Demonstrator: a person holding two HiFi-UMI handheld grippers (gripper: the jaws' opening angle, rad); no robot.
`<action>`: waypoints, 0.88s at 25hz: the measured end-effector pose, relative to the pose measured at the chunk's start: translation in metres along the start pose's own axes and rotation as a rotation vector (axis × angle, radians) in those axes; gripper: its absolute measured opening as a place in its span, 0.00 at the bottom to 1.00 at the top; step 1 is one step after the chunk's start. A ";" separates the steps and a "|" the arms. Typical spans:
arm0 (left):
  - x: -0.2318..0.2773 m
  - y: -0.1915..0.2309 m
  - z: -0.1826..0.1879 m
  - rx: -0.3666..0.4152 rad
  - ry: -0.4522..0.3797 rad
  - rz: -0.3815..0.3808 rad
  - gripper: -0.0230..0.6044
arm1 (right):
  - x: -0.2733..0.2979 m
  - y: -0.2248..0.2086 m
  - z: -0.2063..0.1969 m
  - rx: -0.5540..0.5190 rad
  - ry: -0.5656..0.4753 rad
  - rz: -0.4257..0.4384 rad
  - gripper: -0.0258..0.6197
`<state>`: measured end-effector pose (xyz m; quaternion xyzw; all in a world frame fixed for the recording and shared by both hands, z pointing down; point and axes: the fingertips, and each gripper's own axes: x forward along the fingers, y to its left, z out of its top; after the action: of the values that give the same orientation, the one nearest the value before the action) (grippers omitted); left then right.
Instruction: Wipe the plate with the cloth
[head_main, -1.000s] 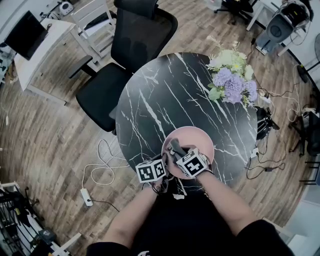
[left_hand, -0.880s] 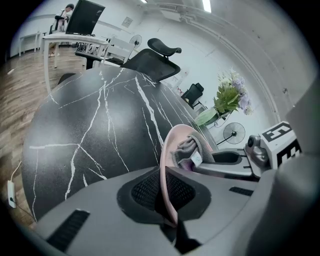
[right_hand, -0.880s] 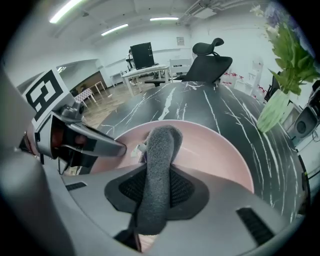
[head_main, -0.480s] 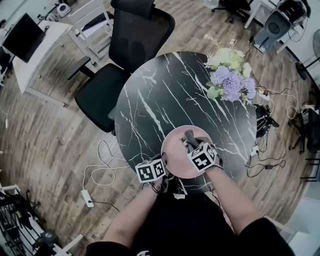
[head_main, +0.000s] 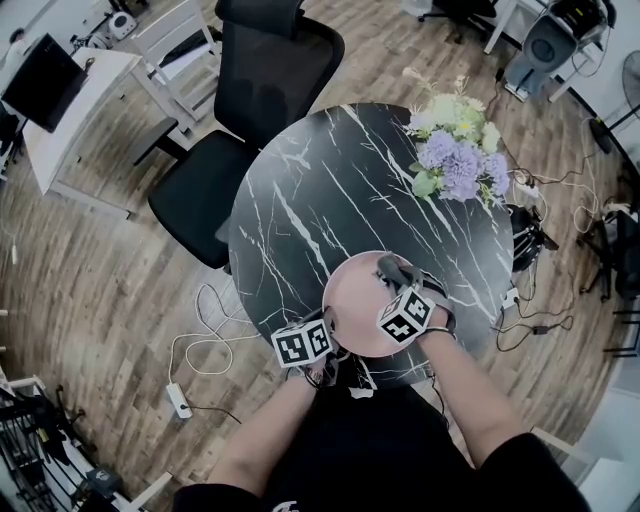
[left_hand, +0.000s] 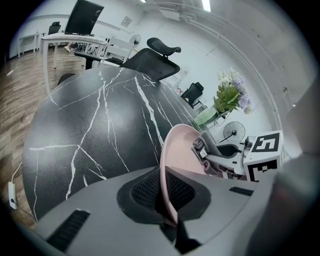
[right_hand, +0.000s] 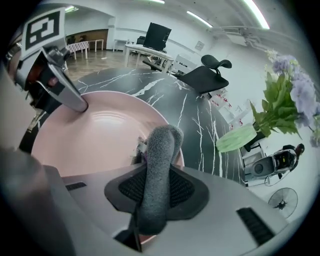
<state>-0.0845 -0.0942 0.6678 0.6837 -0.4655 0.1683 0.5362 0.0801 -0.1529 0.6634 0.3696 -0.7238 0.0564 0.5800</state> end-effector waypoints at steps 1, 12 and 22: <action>0.000 0.000 0.000 0.001 0.000 0.000 0.08 | 0.000 -0.001 -0.001 -0.003 0.000 -0.005 0.21; 0.000 0.000 0.001 -0.001 -0.007 0.007 0.08 | -0.009 -0.017 -0.007 0.047 -0.030 -0.070 0.21; -0.001 0.000 0.001 -0.001 -0.012 0.012 0.08 | -0.023 -0.022 -0.012 0.504 -0.119 0.060 0.21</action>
<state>-0.0847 -0.0950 0.6668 0.6817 -0.4728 0.1674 0.5327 0.1039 -0.1514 0.6392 0.4836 -0.7303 0.2304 0.4240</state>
